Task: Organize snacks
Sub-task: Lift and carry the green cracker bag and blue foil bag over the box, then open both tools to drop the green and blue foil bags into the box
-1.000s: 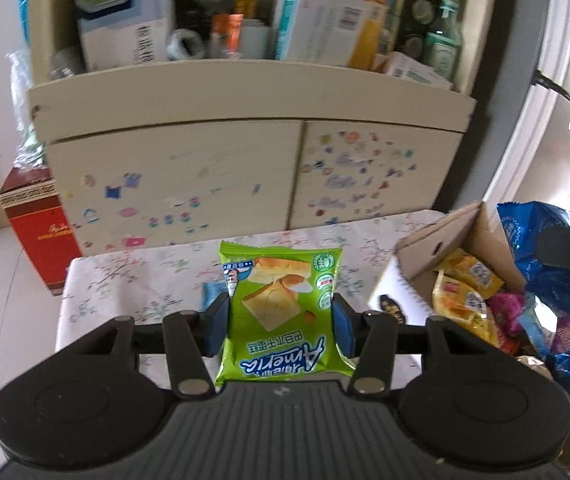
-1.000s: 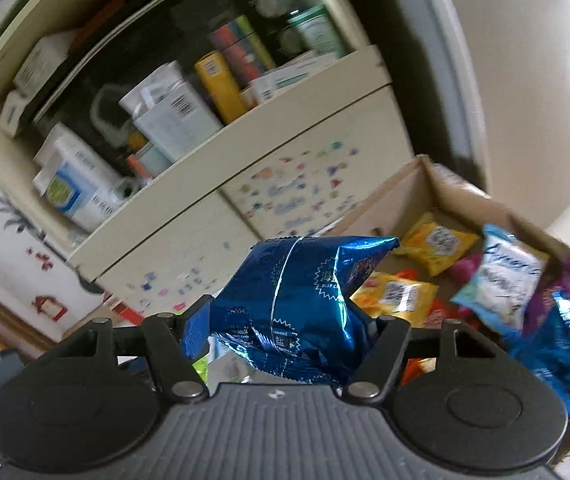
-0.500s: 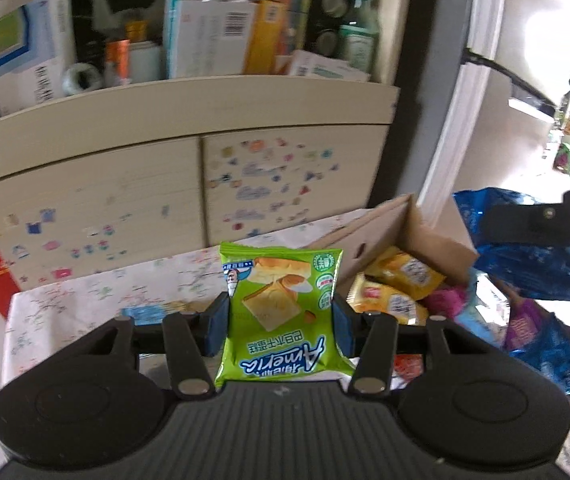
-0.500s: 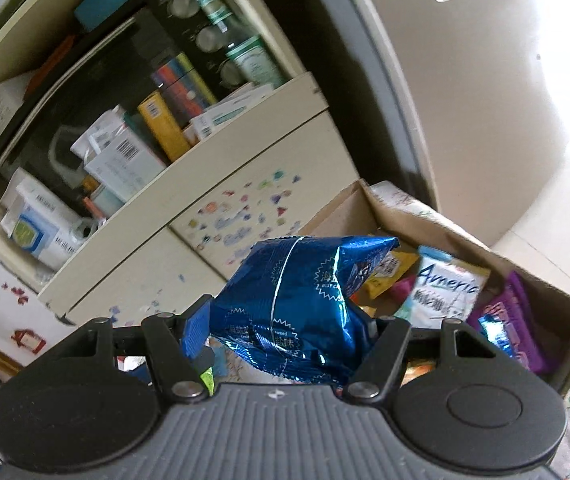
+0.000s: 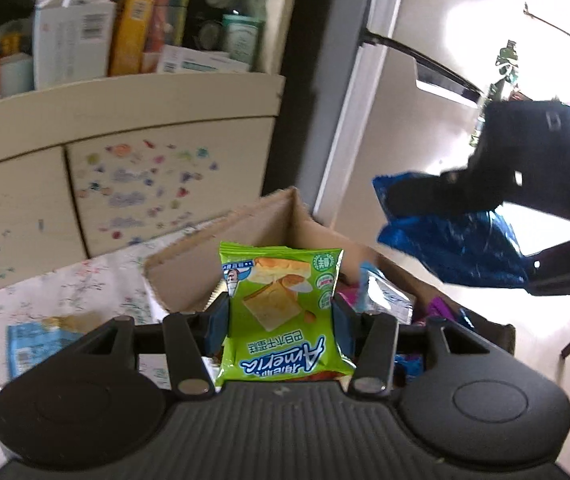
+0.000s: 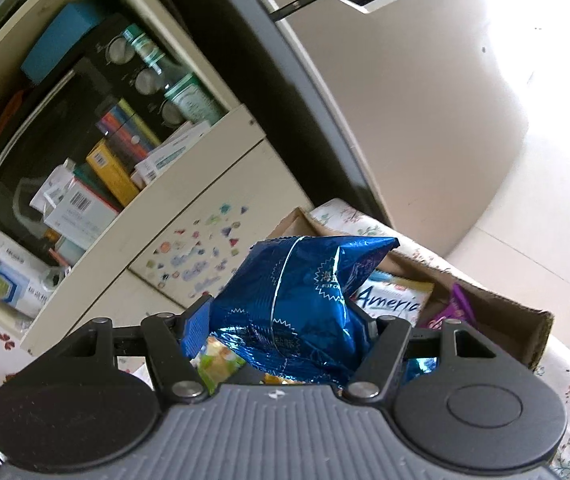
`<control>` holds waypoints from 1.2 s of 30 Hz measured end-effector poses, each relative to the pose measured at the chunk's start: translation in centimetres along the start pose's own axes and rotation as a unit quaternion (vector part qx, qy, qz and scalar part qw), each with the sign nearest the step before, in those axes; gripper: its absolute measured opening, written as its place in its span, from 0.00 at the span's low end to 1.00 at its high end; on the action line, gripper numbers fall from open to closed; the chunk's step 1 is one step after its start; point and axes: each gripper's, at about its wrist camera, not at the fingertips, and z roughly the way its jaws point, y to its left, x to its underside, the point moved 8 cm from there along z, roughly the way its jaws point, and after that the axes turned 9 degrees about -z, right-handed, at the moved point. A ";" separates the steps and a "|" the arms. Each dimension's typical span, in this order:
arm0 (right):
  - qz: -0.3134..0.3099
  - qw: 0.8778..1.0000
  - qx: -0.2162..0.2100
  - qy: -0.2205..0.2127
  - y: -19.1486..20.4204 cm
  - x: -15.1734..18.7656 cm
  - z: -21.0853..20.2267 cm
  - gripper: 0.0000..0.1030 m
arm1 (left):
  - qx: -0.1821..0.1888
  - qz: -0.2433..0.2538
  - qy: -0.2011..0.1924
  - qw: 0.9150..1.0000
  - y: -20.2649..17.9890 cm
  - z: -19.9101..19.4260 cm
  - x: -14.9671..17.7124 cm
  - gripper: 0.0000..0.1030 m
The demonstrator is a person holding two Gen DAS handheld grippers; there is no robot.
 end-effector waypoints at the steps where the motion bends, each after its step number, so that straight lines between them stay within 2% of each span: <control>1: 0.003 1.000 0.001 -0.001 -0.2 -0.1 -0.1 0.71 | 0.002 0.001 0.002 1.000 -0.2 0.2 0.1 0.49; 9: 0.015 1.000 0.015 -0.008 -1.0 -0.3 0.2 0.71 | 0.020 0.007 0.018 1.000 -1.5 1.7 1.5 0.50; 11: 0.017 1.000 0.022 -0.007 -1.2 -0.3 0.5 0.72 | 0.026 0.010 0.020 0.999 -1.9 1.9 1.9 0.57; 13: 0.025 0.999 0.032 -0.005 -1.5 -0.2 0.8 0.75 | 0.030 0.012 0.014 0.999 -2.2 1.7 2.1 0.74; 15: 0.032 0.999 0.036 -0.002 -1.8 -0.1 0.8 0.82 | 0.036 0.014 0.003 0.999 -2.5 1.1 1.9 0.83; 19: 0.024 0.999 0.035 -0.009 -1.5 -0.2 0.5 0.86 | 0.039 0.008 -0.010 0.999 -2.2 -0.1 1.0 0.88; 29: -0.027 1.000 0.012 -0.009 1.0 0.2 1.0 0.89 | -0.013 -0.018 -0.015 1.000 1.7 -2.1 0.5 0.91; 36: -0.081 0.997 -0.013 -0.008 3.9 1.0 1.3 0.91 | -0.069 -0.046 -0.005 0.997 6.4 -3.4 0.8 0.91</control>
